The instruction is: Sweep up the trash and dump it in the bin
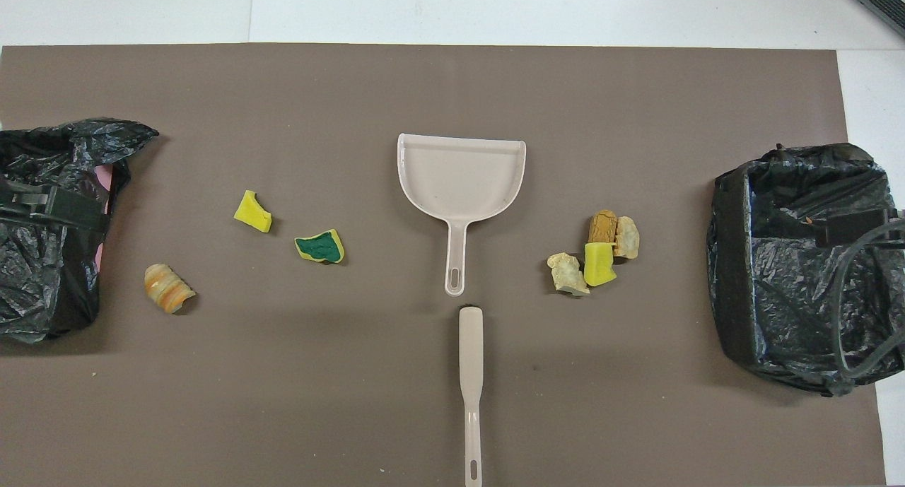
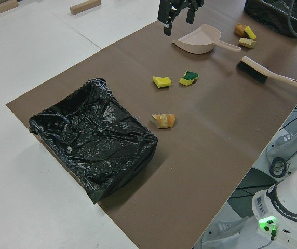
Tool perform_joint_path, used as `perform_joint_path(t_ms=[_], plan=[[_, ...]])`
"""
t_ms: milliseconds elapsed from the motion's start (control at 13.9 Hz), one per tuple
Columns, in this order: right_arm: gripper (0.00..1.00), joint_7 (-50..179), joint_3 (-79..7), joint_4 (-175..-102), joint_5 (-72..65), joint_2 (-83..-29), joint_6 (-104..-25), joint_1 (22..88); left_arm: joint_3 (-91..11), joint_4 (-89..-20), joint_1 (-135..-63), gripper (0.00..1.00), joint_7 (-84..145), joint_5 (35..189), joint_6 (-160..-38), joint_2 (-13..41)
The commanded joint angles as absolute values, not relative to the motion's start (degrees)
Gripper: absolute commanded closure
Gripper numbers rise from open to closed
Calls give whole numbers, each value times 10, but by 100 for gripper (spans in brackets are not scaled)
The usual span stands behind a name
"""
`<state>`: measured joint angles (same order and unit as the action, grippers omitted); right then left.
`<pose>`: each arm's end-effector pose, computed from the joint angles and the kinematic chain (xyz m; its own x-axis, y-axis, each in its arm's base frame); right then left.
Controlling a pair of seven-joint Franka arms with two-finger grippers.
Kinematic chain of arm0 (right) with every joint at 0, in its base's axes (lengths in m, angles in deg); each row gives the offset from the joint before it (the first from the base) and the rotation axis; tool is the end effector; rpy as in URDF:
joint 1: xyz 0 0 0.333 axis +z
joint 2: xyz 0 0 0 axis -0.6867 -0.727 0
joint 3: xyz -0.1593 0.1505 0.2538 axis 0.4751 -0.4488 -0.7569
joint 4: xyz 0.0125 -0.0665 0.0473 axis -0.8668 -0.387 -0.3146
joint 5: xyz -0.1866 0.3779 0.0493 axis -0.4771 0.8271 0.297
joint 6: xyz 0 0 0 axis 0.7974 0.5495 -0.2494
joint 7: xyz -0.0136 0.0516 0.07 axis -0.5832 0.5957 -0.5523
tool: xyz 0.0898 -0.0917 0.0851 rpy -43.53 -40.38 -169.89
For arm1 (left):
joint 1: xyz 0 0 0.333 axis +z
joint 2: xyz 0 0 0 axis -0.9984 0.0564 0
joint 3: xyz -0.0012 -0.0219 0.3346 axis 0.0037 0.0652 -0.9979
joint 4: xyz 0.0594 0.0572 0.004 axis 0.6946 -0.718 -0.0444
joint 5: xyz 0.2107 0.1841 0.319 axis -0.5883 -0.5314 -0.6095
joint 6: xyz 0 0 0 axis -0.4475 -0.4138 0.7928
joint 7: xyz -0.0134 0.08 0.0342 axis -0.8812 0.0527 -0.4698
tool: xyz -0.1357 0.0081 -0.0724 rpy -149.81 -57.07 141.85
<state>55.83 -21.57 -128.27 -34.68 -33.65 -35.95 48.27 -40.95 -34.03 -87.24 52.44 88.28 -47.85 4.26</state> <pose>0.5438 -0.0268 0.6328 0.9981 -0.0501 0.0358 -0.0497 -0.9987 -0.0108 0.5811 -0.0263 0.5942 0.9868 -0.1552 -0.0467 -0.1542 -0.9877 0.0246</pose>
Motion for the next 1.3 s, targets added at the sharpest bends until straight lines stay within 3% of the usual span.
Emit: perform_joint_path(t_ms=[0,721,1010,1227], plan=[[0,575,-217,-1276,-337,-338,-351,478,-409,-355,-870,0,528,875,-484,28],[0,575,-217,-1276,-337,-338,-351,478,-401,-356,-893,0,532,882,-516,30],[0,575,-217,-1276,-337,-338,-351,478,-399,-408,-924,0,532,902,-518,2],[0,575,-217,-1276,-337,-338,-351,479,-399,-511,-974,0,530,918,-579,-37]])
